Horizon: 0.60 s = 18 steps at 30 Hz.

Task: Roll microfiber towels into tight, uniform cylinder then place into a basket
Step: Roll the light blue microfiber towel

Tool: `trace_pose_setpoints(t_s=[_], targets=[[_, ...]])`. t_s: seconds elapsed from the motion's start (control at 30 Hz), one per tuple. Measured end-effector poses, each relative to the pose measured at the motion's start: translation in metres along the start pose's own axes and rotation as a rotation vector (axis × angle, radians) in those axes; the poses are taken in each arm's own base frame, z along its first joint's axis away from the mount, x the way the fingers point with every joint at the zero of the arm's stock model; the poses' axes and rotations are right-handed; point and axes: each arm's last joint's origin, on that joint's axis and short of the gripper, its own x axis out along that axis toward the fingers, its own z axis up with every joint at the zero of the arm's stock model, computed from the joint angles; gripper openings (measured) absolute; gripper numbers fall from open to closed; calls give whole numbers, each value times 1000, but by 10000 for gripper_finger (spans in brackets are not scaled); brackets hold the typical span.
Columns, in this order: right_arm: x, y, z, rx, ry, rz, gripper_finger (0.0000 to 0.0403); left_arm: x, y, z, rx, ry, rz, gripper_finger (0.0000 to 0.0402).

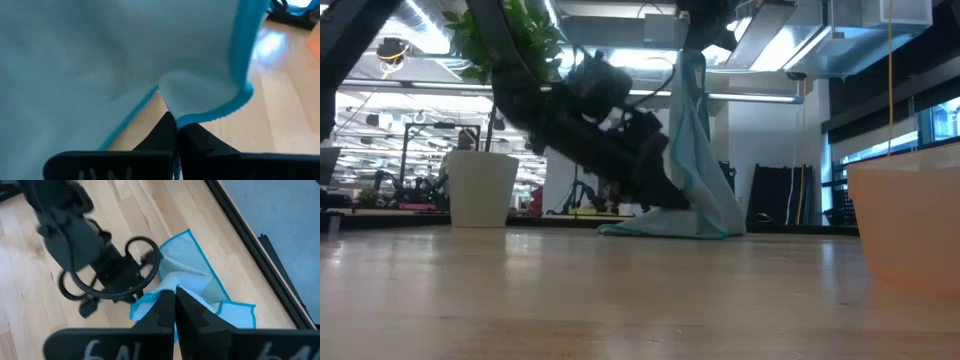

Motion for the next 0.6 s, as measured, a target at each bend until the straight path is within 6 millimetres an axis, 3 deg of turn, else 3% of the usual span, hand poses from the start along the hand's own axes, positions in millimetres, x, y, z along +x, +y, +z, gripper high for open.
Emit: trace_pose_setpoints(t_s=[0.27, 0.47, 0.6], targets=[[0, -1, -2, -96, 22, -42, 4, -63, 1, 52, 134, 112, 48, 0], [-2, -4, -11, -173, 106, -81, 7, -131, -1, 80, 151, 170, 166, 0], [-4, -7, -20, -208, 204, -163, 8, -181, 2, 100, 161, 90, 314, 0]])
